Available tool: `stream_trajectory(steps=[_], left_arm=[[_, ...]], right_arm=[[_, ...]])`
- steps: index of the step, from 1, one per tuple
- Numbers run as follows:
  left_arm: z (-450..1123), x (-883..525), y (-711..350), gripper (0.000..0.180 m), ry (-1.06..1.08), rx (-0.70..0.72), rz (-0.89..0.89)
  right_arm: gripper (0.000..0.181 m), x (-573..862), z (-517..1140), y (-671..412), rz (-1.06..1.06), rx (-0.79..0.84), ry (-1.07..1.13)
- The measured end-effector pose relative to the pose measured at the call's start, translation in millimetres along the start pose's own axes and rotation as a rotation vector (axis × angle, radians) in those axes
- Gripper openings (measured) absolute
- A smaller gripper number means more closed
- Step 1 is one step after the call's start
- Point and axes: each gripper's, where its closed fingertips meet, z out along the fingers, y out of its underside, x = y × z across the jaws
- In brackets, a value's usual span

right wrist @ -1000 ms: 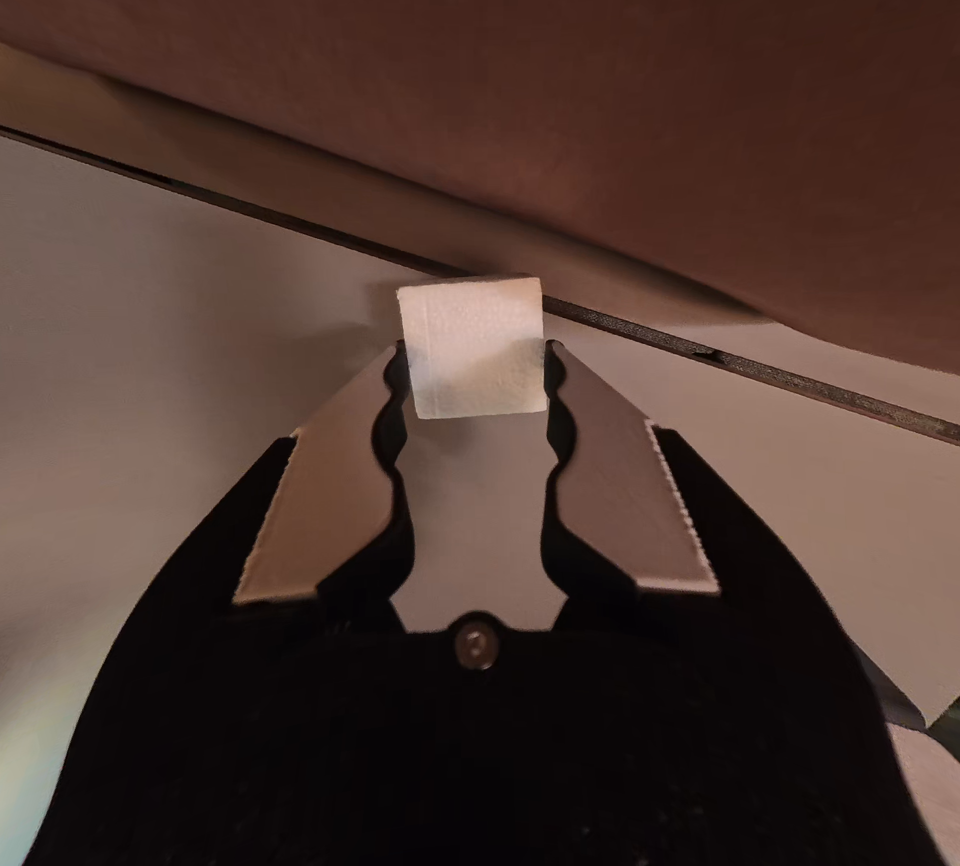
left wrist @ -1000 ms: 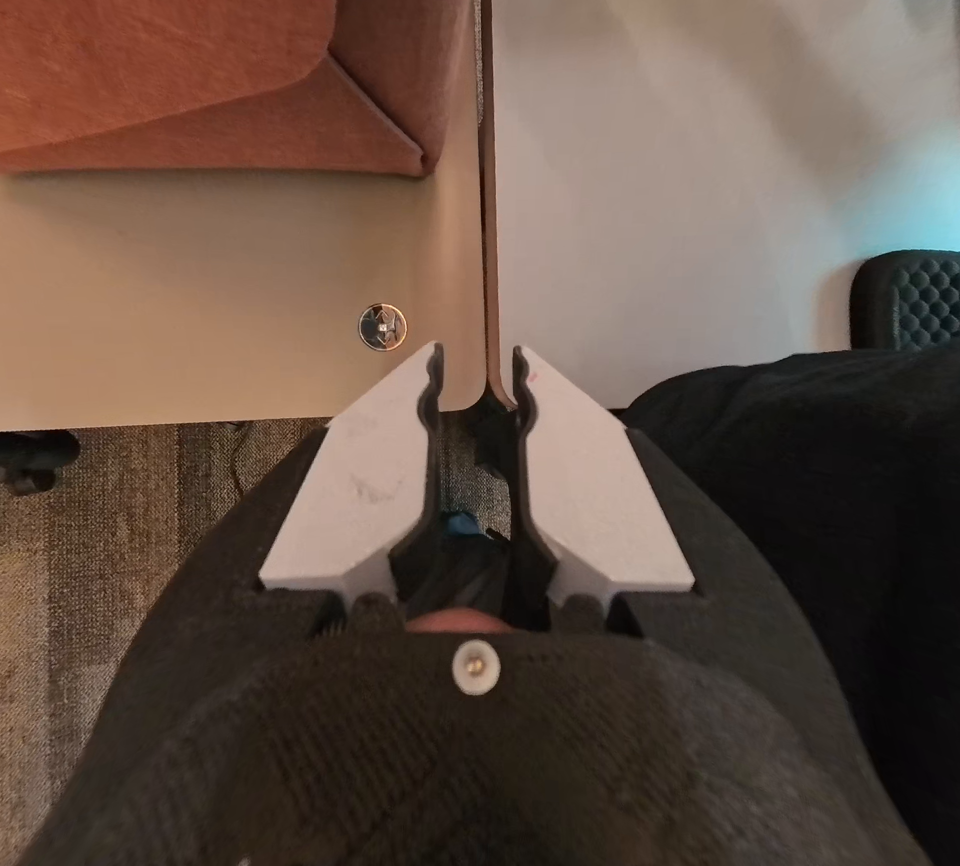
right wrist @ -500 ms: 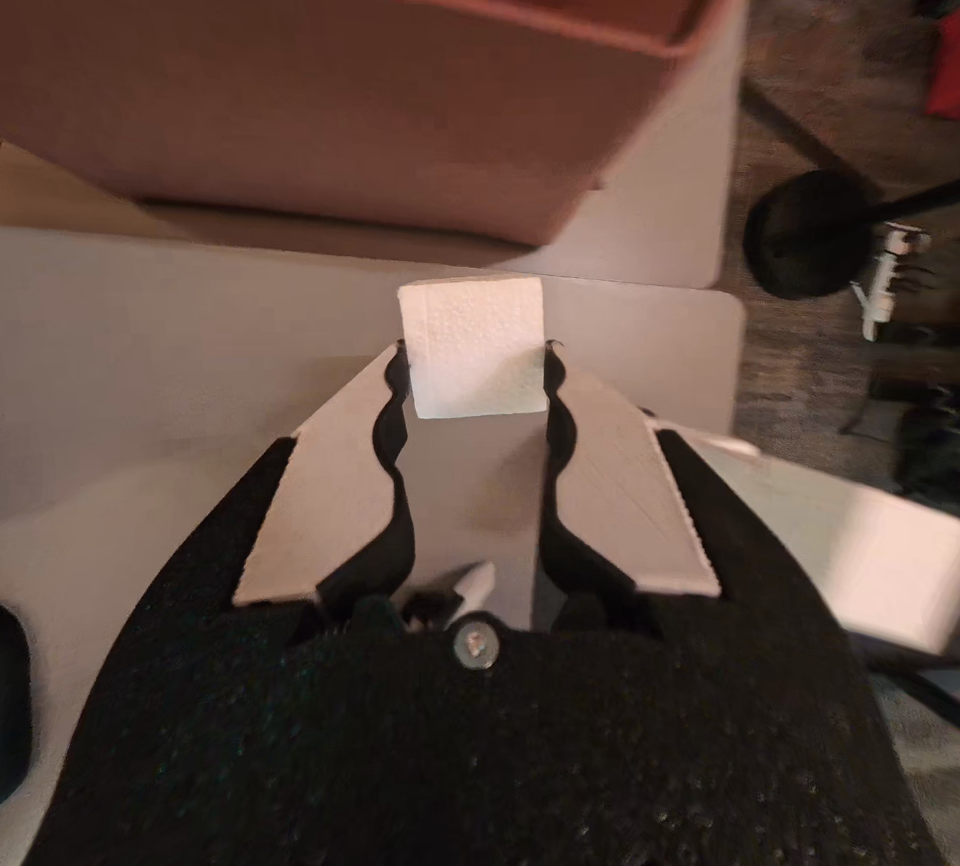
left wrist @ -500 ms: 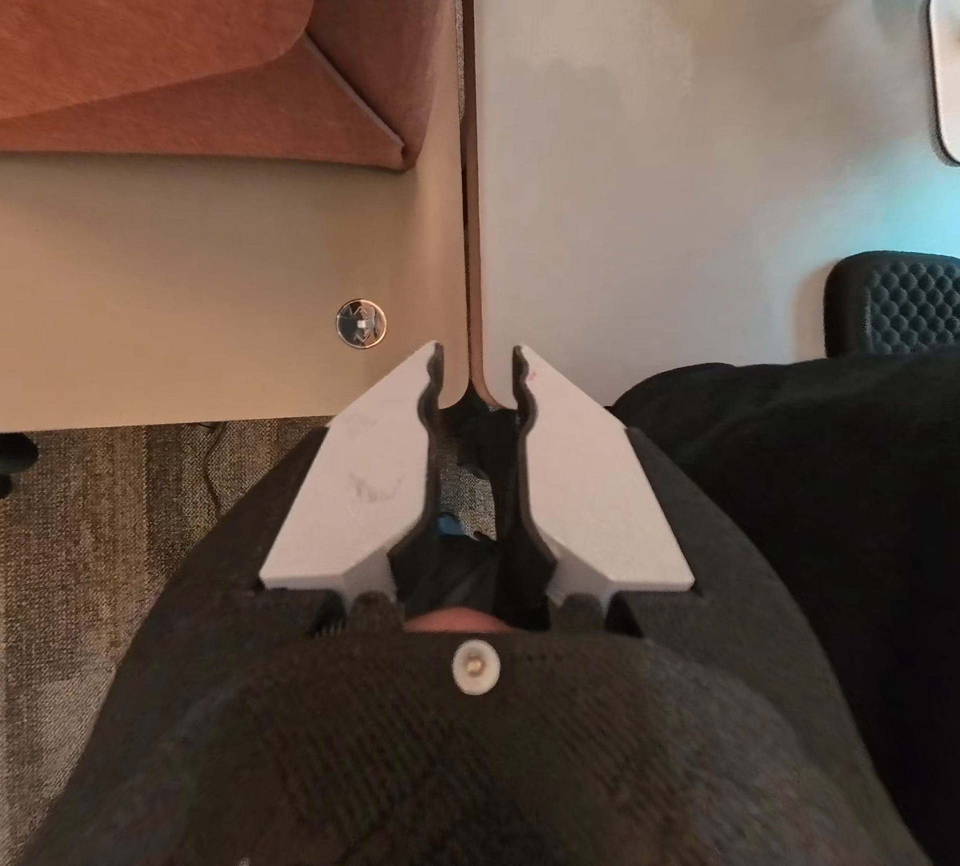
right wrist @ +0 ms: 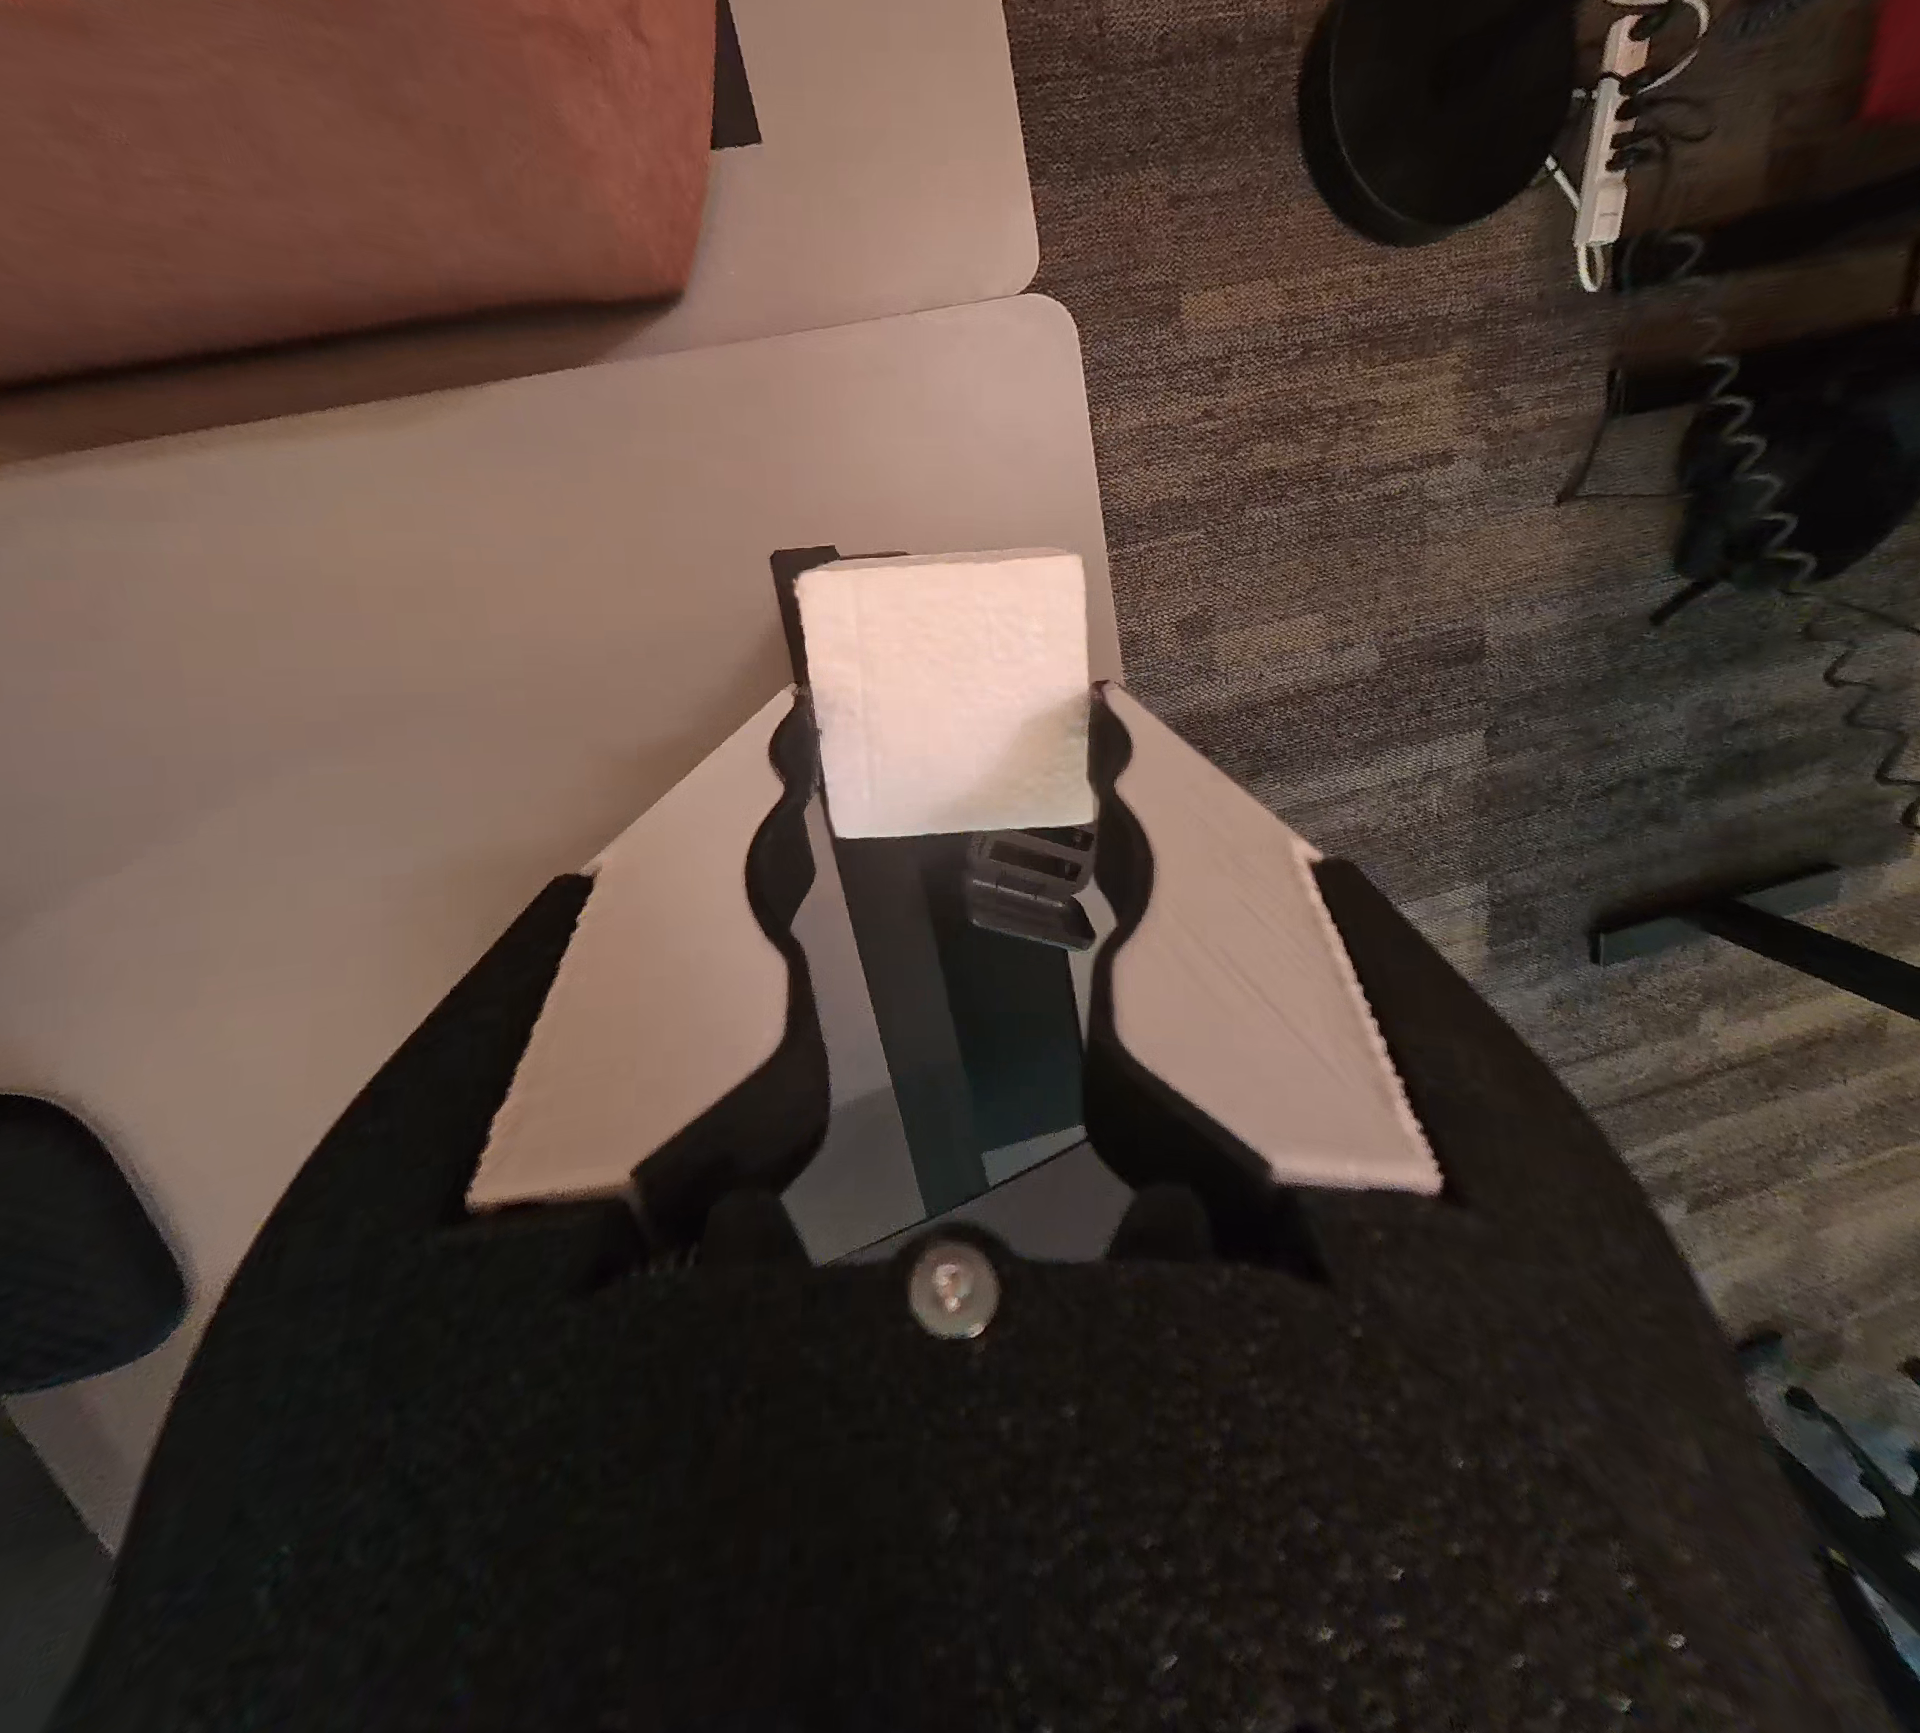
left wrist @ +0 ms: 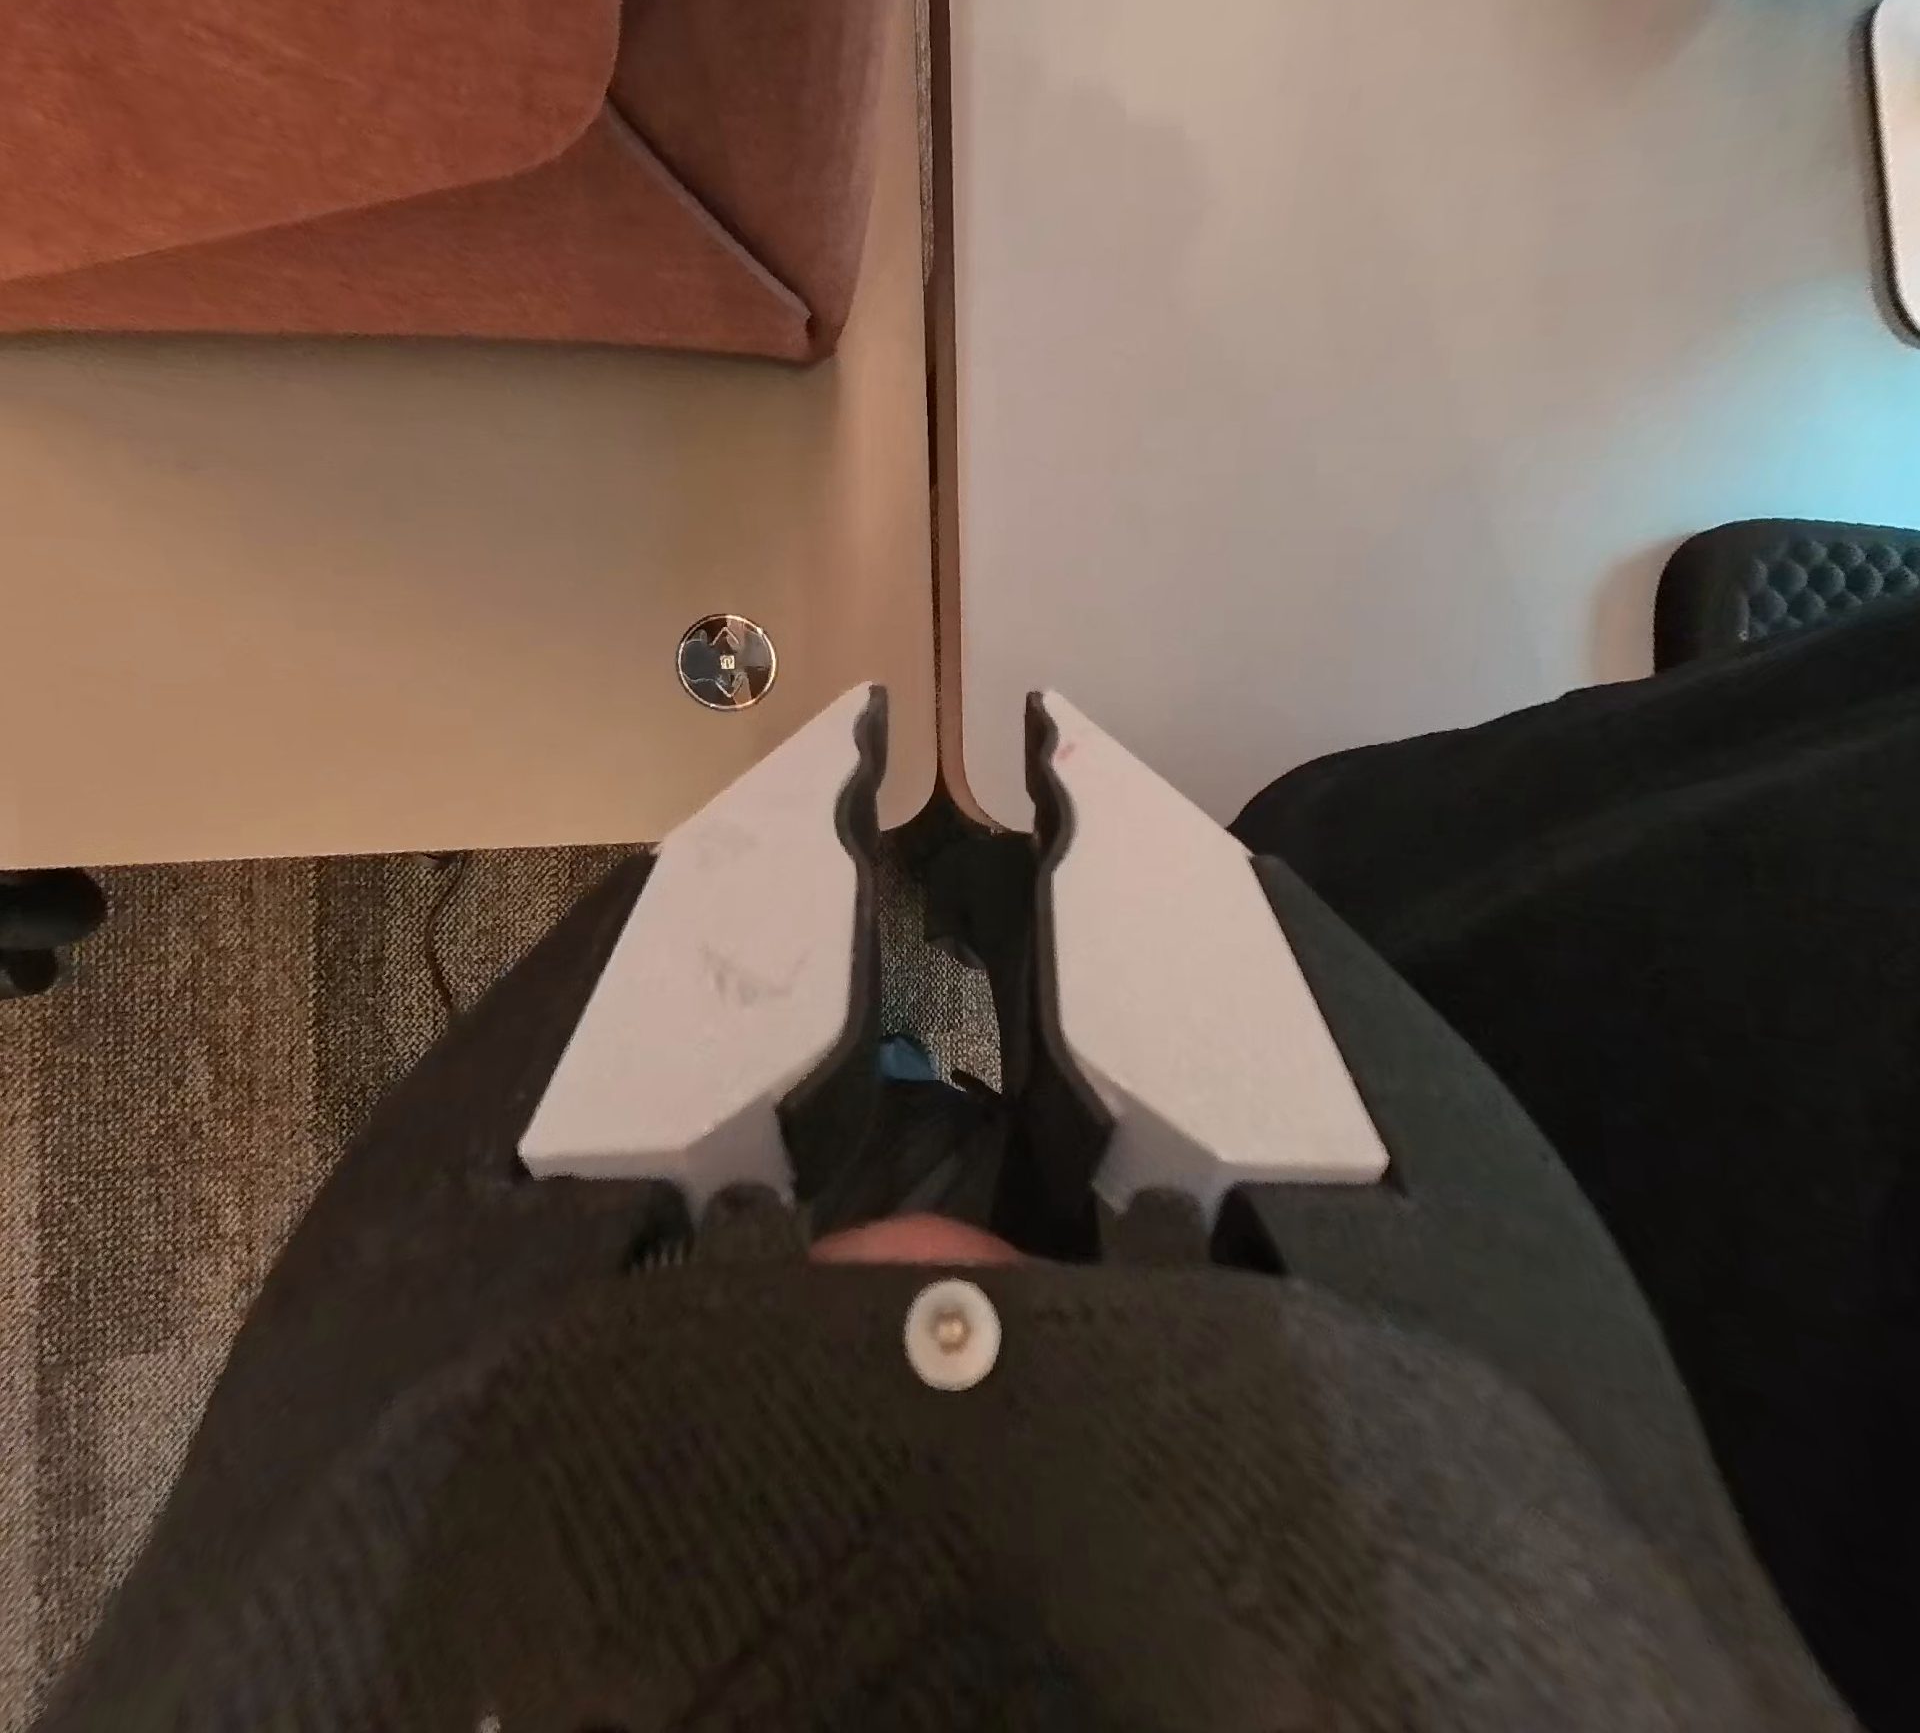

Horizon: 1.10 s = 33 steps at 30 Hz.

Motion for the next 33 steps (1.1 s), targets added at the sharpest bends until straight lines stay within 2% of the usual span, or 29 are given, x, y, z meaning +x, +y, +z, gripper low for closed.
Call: stream_trajectory(steps=[10,14,21,26,27,28,30,31,33], left_arm=[[1,0,1,0.024,0.004,-0.010,0.006],[1,0,-1,0.024,0.004,-0.010,0.015],[2,-2,-1,0.024,0.005,-0.021,0.025],[4,-2,-2,0.024,0.014,-0.024,0.013],[5,-1,-3,0.024,0.014,-0.023,0.015],[5,-1,-4,0.024,0.016,-0.024,0.018],[7,0,-5,0.024,0.015,-0.027,0.027],[7,0,-6,0.024,0.015,-0.028,0.030],[7,1,-5,0.024,0.016,-0.036,0.032]], right_arm=[[0.053,3,23,17,0.051,-0.033,0.017],[0.069,0,36,23,0.068,-0.036,0.010],[0.086,2,35,20,0.087,0.054,0.044],[0.086,32,-13,5,0.122,0.266,0.159],[0.080,42,-22,4,0.139,0.323,0.198],[0.066,54,-30,4,0.157,0.385,0.257],[0.017,80,-41,13,0.210,0.475,0.405],[0.000,91,-37,23,0.247,0.455,0.459],[0.000,106,-6,54,0.338,0.276,0.511]])
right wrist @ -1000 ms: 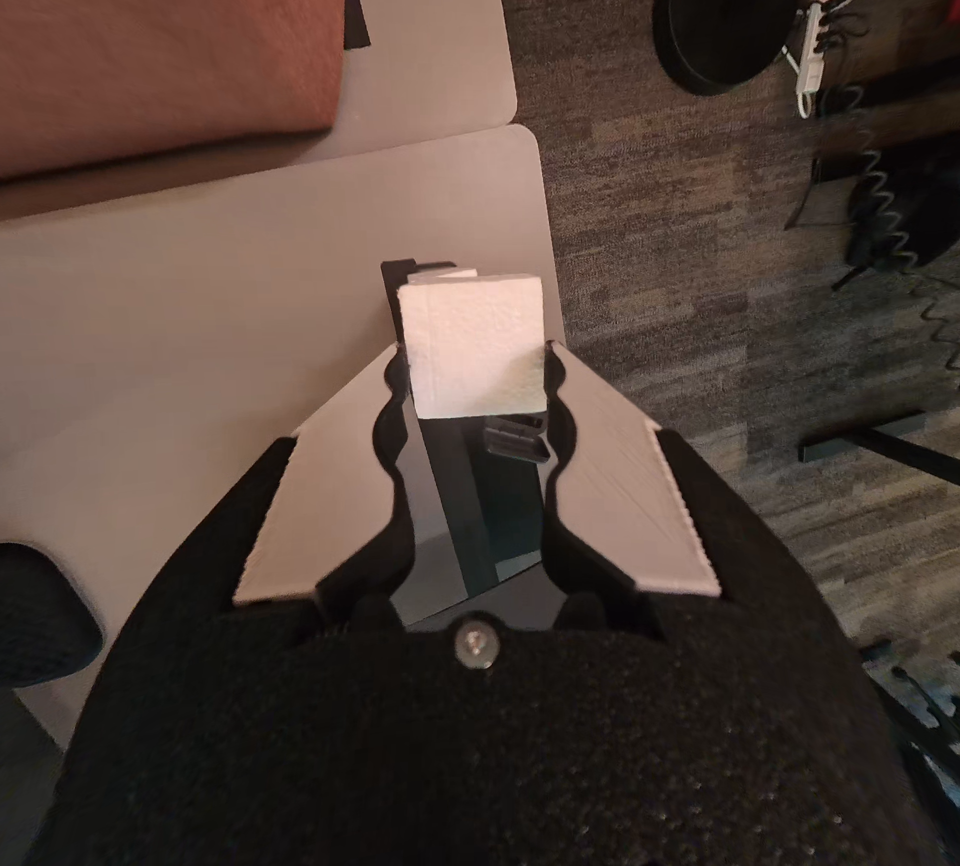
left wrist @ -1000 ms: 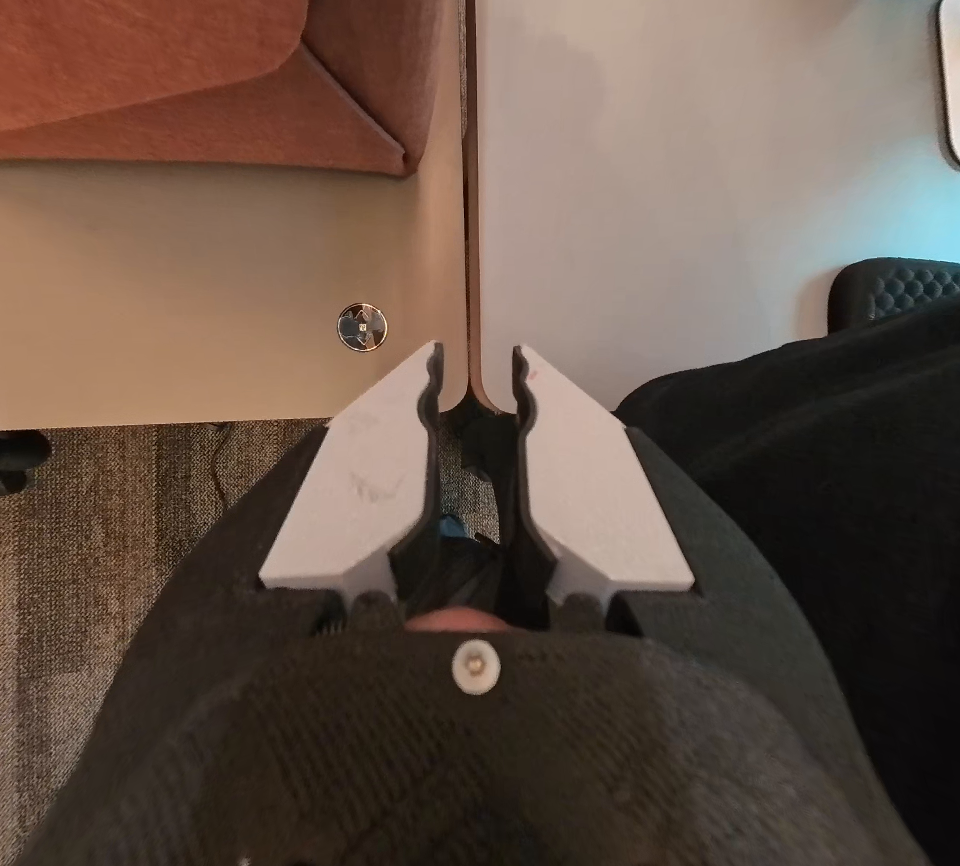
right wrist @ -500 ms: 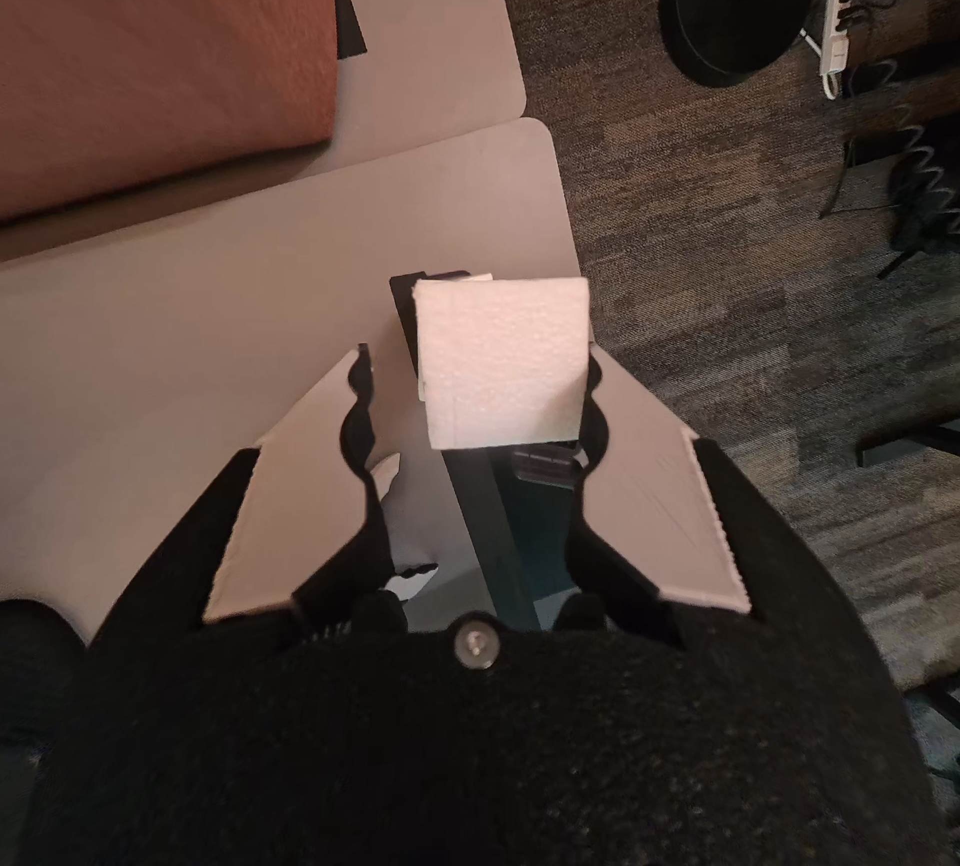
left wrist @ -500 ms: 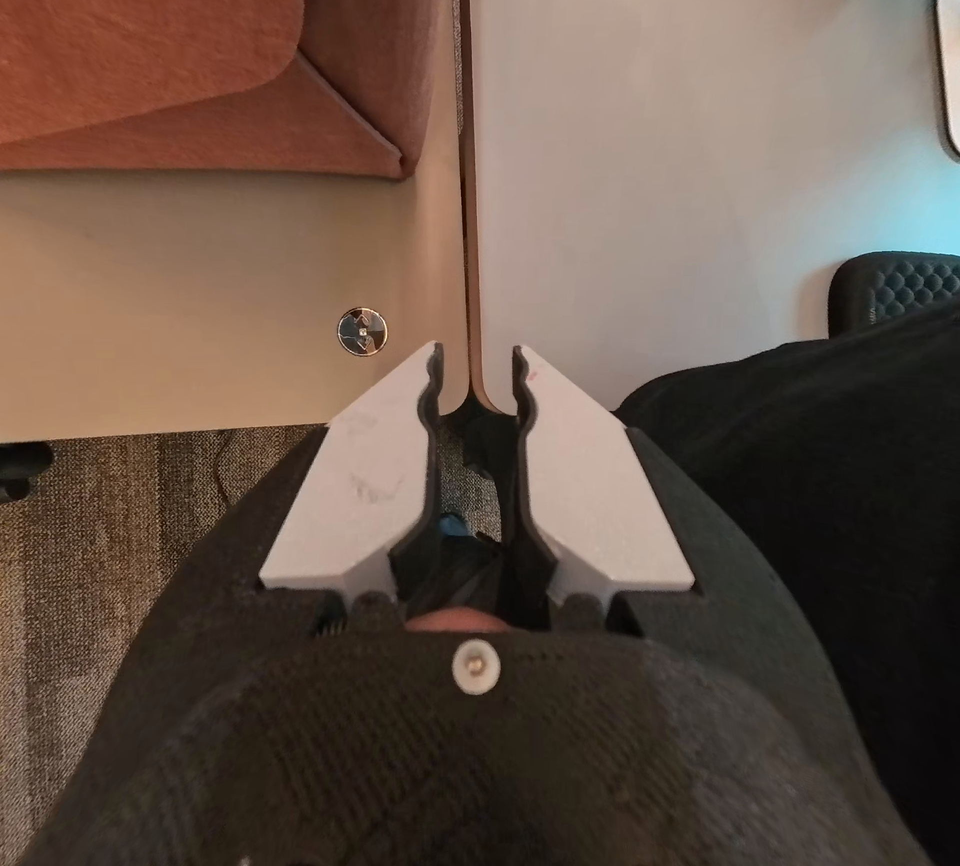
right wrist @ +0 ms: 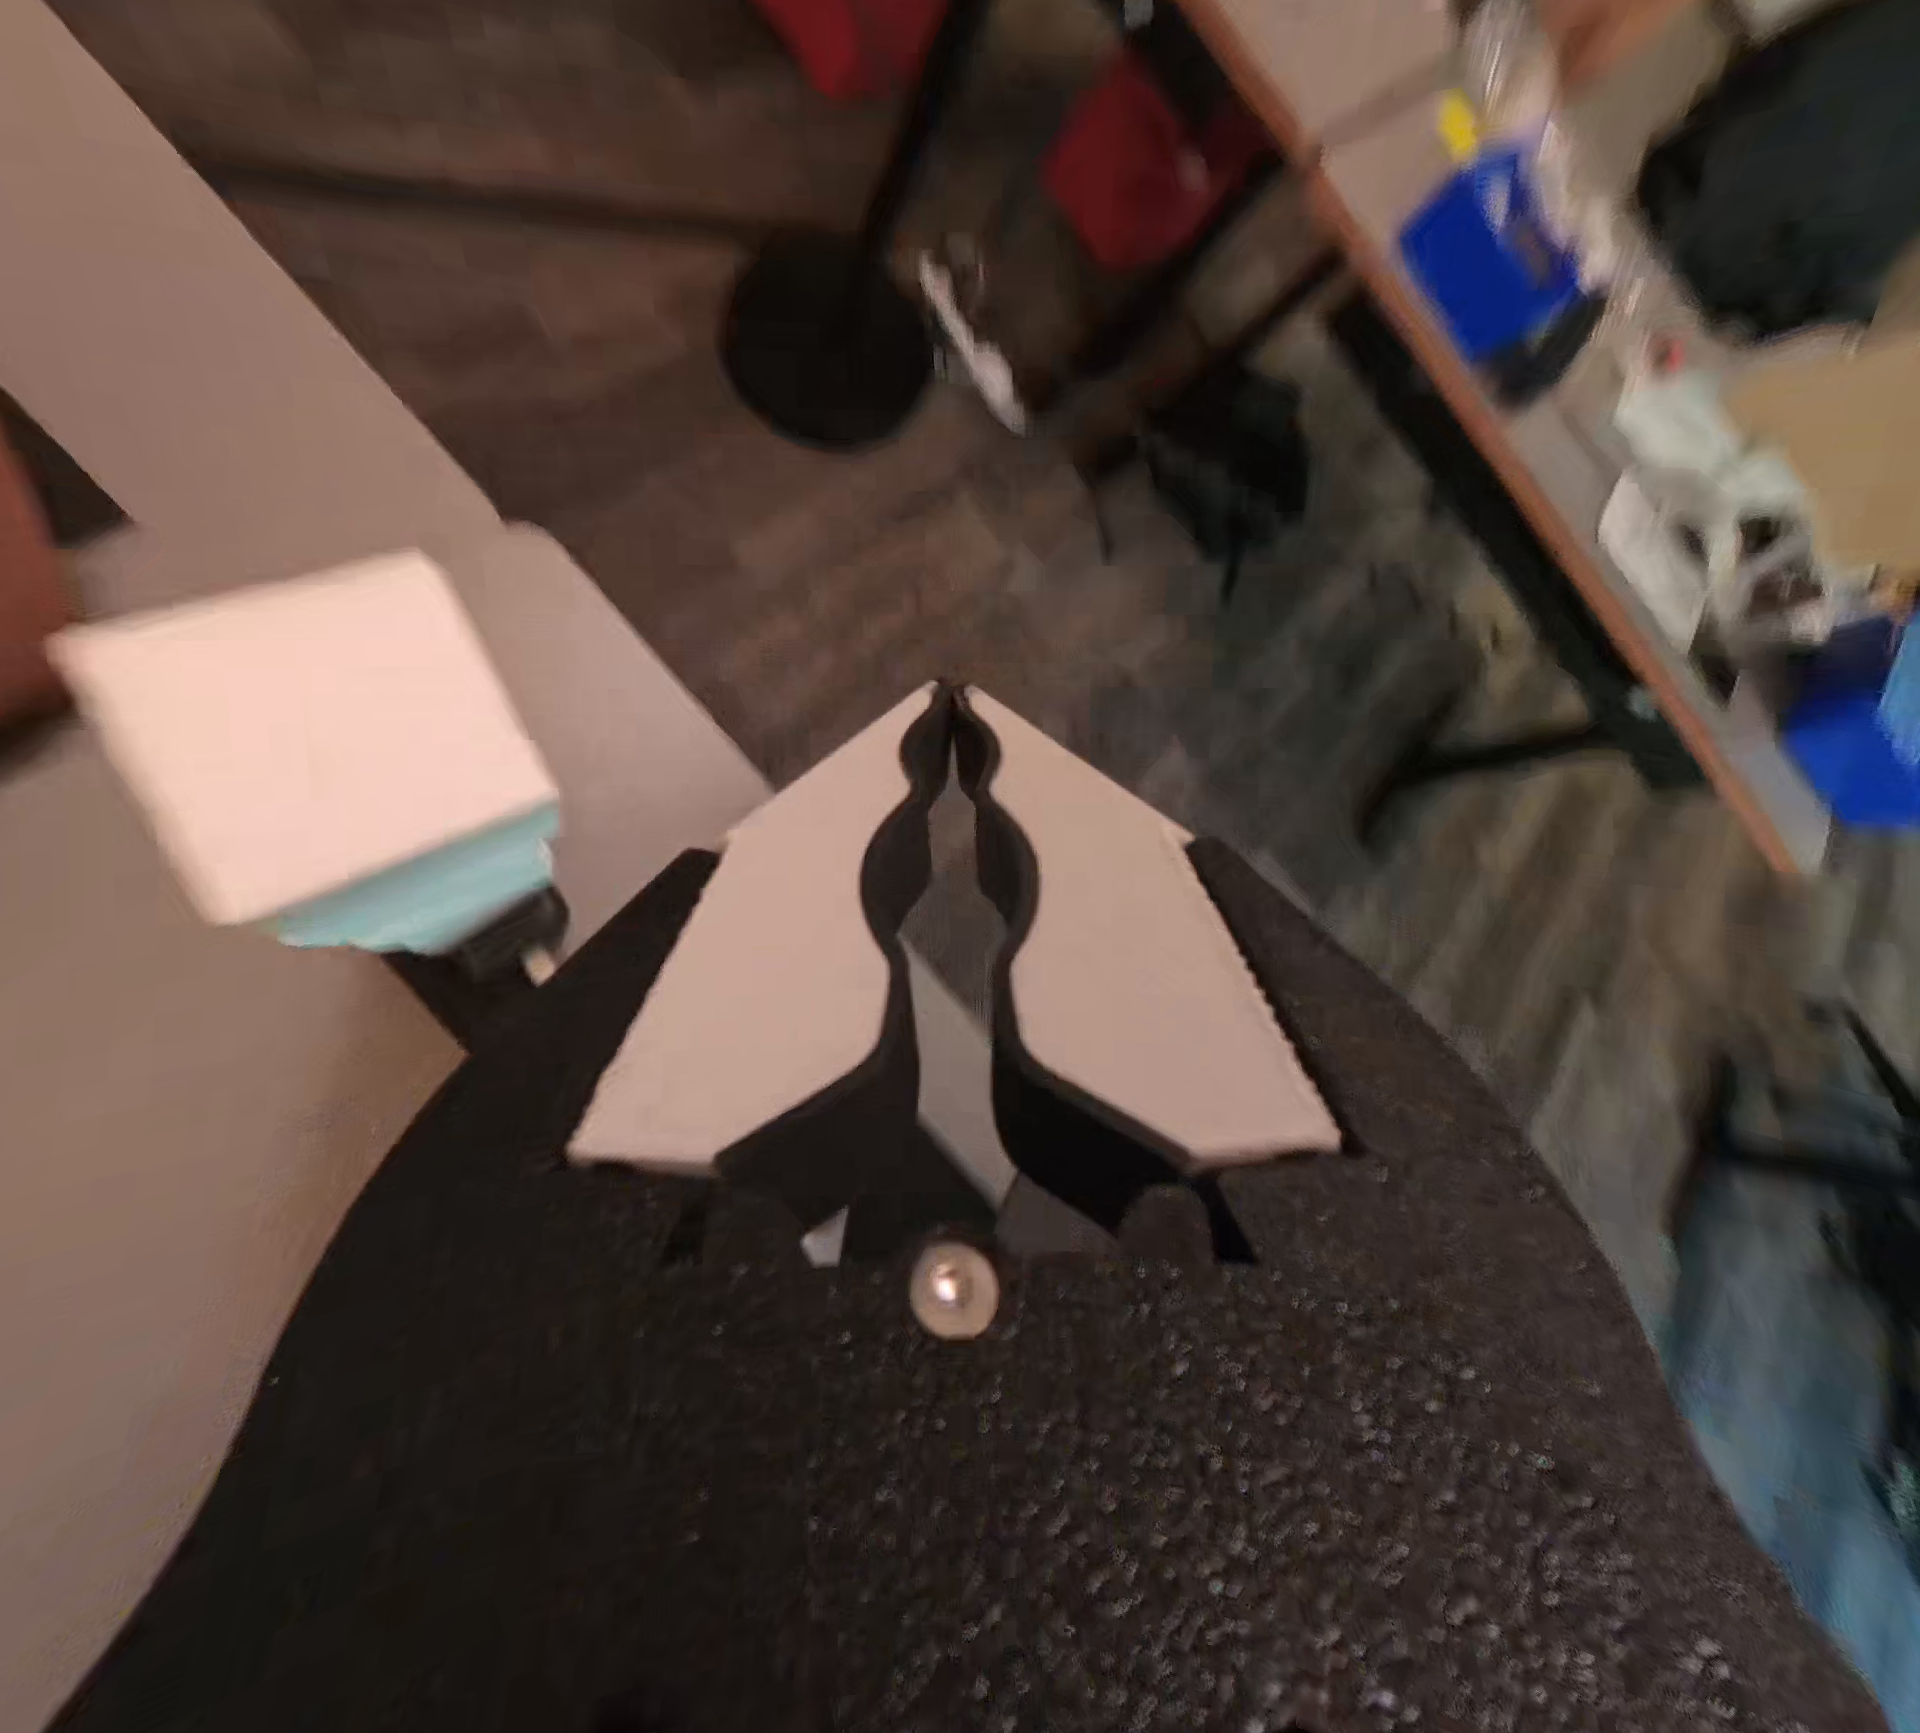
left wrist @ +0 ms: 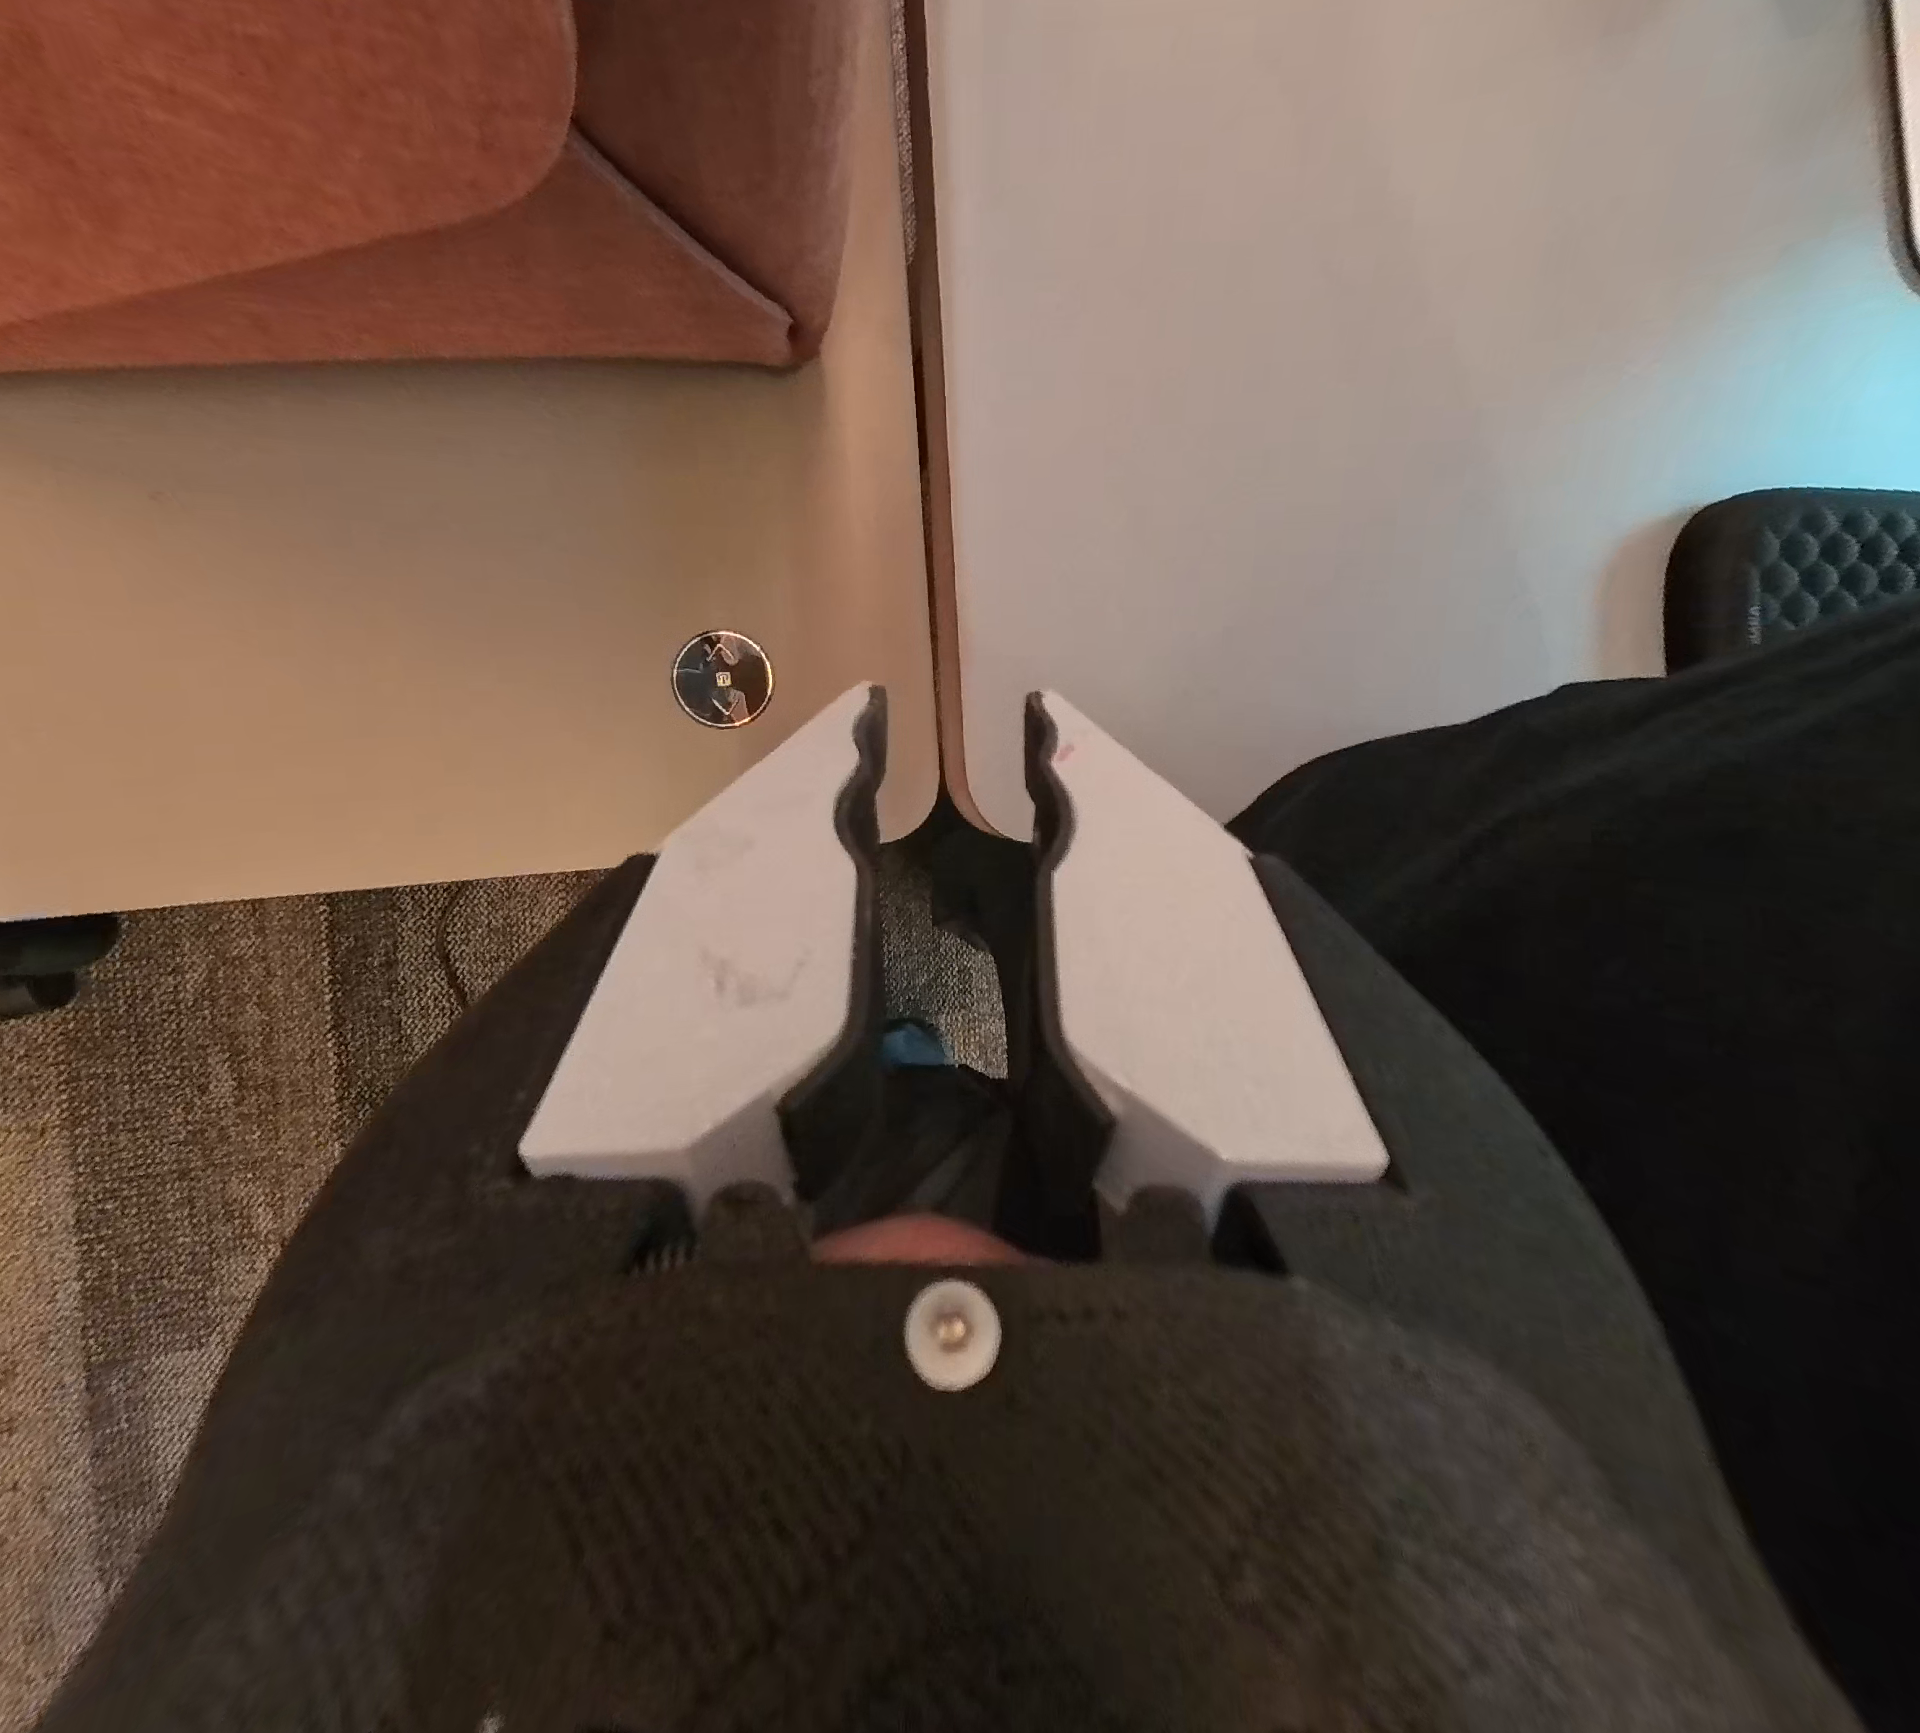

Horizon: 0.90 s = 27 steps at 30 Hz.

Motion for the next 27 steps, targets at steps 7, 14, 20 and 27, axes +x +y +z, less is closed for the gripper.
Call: stream_trajectory(steps=[7,14,20,27], left_arm=[[-2,-4,4,0.024,-0.025,-0.027,0.001],[-4,-12,7,0.022,-0.059,-0.030,-0.047],[5,-6,3,0.022,-0.034,-0.051,-0.019],[8,-4,-2,0.022,0.001,-0.040,0.005]], right_arm=[[0.000,-47,89,60,-0.035,-0.230,-0.136],[0.000,-155,94,74,-0.094,-0.198,-0.710],[0.000,-131,102,73,-0.155,-0.193,-0.520],[0.016,-93,60,28,-0.150,-0.064,-0.297]])
